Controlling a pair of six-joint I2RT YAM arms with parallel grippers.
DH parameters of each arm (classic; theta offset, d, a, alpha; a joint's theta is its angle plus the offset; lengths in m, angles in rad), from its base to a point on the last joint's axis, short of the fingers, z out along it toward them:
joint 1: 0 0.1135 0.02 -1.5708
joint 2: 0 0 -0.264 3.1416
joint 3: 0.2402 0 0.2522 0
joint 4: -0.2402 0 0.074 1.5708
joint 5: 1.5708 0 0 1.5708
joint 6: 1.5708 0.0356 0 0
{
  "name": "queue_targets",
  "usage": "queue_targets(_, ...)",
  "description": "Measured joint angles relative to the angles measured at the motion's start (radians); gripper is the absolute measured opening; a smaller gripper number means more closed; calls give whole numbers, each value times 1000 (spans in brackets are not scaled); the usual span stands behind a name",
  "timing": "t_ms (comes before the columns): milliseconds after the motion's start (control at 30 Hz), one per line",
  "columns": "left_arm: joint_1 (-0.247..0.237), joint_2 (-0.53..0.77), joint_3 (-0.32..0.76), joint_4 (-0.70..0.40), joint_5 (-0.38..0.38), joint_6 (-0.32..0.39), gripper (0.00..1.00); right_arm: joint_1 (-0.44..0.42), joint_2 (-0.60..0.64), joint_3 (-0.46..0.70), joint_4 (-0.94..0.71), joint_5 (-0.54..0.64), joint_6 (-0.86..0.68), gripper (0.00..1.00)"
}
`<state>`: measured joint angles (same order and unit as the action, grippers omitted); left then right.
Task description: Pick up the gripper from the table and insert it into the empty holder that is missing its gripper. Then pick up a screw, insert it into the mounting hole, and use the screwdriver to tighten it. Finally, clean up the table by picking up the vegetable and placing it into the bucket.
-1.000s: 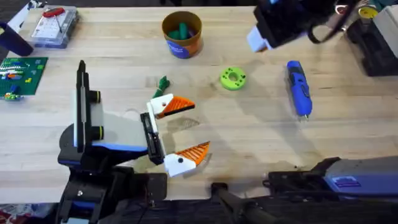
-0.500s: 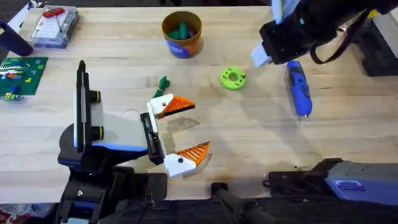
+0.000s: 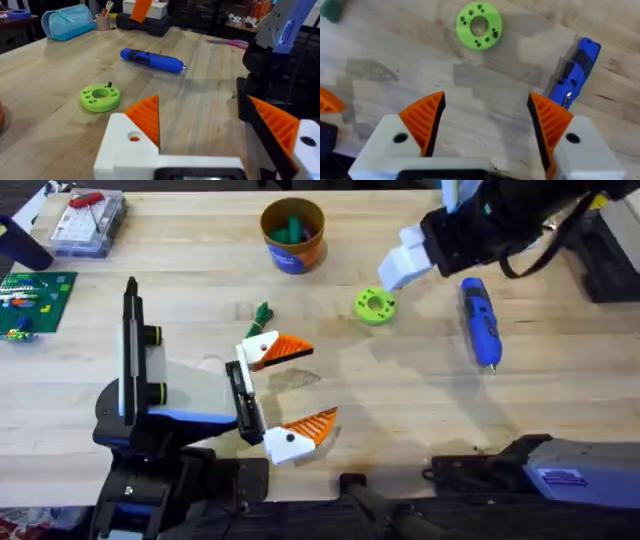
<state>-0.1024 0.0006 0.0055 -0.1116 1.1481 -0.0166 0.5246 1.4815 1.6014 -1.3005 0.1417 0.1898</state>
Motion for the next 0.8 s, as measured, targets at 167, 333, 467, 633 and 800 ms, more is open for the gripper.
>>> queue_targets(167, 0, 0, 0, 0, 0, 0, 992, -64, 0, -69, 109, -12, 24, 997)
queue_targets(333, 0, 0, 0, 0, 0, 0, 992, -108, 41, -121, 192, -24, 25, 997)
queue_targets(467, 0, 0, 0, 0, 0, 0, 992, -124, 160, -124, 278, -30, 1, 995)
queue_targets(633, 0, 0, 0, 0, 0, 0, 992, -125, 241, -125, 285, -33, -1, 969)
queue_targets(800, 0, 0, 0, 0, 0, 0, 992, -132, 313, -125, 295, -34, 17, 929)
